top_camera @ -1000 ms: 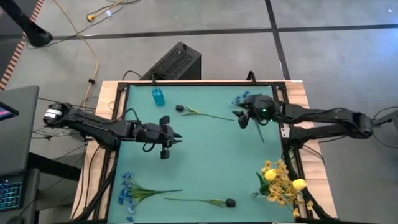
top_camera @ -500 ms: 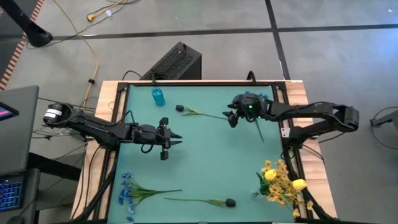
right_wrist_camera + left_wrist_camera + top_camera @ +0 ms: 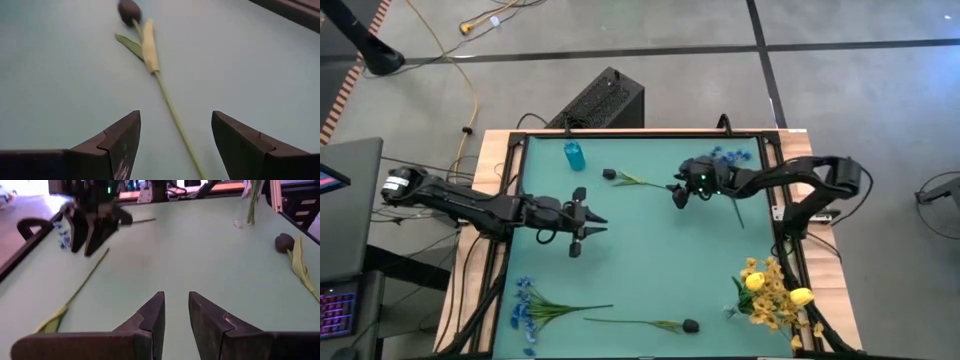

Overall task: Sort flowers into vase by color
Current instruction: Put the top black tulip into the blue vase

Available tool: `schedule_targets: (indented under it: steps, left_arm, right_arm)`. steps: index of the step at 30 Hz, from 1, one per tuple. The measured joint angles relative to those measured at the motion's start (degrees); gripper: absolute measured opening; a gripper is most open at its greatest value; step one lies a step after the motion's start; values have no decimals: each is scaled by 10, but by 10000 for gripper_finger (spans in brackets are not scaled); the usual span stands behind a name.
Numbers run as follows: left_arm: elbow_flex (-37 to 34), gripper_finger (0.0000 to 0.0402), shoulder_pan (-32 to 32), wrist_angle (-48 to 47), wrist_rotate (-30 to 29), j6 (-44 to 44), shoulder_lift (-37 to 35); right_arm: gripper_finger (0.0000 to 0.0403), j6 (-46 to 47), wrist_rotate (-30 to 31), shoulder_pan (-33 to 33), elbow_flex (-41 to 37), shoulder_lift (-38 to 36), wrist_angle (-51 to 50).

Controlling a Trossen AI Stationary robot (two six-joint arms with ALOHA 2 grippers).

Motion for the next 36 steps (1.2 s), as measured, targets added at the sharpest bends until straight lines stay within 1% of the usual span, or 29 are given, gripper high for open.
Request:
schedule_targets:
  steps: [5, 12, 17, 25, 28, 33, 36]
  left_arm:
    - [0, 75, 0, -1, -5, 18, -5]
    - [0, 75, 0, 7, -5, 25, -5]
    - [0, 75, 1, 10, -5, 33, -5]
    - [0, 75, 2, 11, -1, 49, -5]
    - [-18, 75, 2, 23, -3, 58, -12]
    - [-71, 75, 6, 113, -16, 45, -21]
    - [-88, 75, 13, 141, -17, 40, -21]
  right_arm:
    - [272, -8, 2, -13, 0, 31, -5]
    - [272, -95, 2, -14, 0, 55, -25]
    - [272, -99, 3, -14, 0, 57, -23]
    - [272, -135, 2, -14, 0, 57, -27]
    - [271, -137, 2, -14, 0, 57, -35]
    - [263, -144, 2, -14, 0, 57, -56]
    - [251, -151, 0, -12, 0, 66, -47]
